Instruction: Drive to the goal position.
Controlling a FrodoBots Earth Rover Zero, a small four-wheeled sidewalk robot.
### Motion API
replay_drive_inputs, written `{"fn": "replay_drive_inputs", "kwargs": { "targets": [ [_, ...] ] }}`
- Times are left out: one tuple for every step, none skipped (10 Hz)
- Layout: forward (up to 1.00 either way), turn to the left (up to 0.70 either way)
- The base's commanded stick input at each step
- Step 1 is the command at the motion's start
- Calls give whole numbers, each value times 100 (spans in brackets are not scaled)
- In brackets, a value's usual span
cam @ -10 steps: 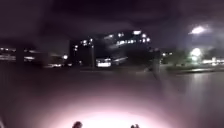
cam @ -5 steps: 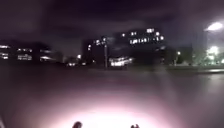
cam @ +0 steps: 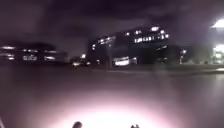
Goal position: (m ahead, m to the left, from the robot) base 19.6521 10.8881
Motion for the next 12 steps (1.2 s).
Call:
{"fn": "replay_drive_inputs", "kwargs": {
  "targets": [
    [94,0],
    [94,0],
    [95,0],
    [96,0],
    [96,0],
    [100,0],
    [100,0],
    [100,0],
    [100,0],
    [100,0],
    [100,0],
    [100,0]
  ]
}}
